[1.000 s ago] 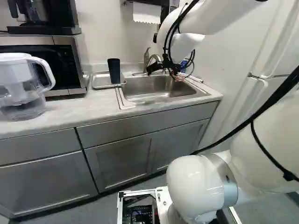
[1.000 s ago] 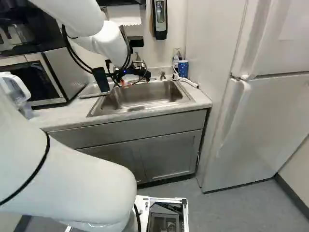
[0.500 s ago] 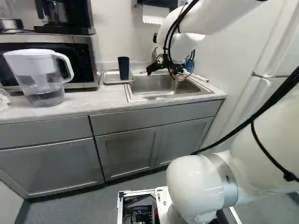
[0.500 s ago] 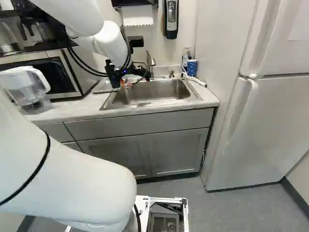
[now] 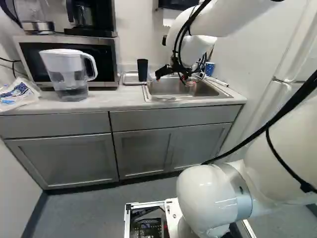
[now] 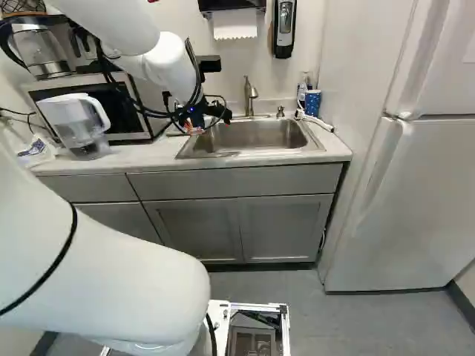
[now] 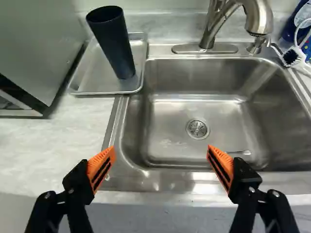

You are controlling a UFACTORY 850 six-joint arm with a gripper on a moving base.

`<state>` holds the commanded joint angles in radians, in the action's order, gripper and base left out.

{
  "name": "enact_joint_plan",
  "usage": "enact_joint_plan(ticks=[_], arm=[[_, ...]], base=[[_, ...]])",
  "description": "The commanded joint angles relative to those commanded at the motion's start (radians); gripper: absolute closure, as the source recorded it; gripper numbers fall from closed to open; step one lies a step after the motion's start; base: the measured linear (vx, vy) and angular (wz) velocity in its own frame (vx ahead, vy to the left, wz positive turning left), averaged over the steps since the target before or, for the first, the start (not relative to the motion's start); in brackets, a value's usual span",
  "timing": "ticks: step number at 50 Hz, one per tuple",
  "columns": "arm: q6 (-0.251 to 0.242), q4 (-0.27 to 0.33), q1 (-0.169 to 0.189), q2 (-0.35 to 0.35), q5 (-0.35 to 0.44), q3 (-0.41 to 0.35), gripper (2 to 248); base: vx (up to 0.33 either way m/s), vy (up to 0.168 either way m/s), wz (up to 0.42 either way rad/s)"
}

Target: Rinse the cup and place it in the tray

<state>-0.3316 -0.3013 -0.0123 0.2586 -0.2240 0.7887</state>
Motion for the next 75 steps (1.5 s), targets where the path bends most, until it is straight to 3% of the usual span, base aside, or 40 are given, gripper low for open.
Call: enact_joint_plan(ticks=[75], arm=[[0.000, 0.000, 0.000, 0.000, 0.000, 0.000, 3]], base=[[-0.114, 0.002, 0.027]])
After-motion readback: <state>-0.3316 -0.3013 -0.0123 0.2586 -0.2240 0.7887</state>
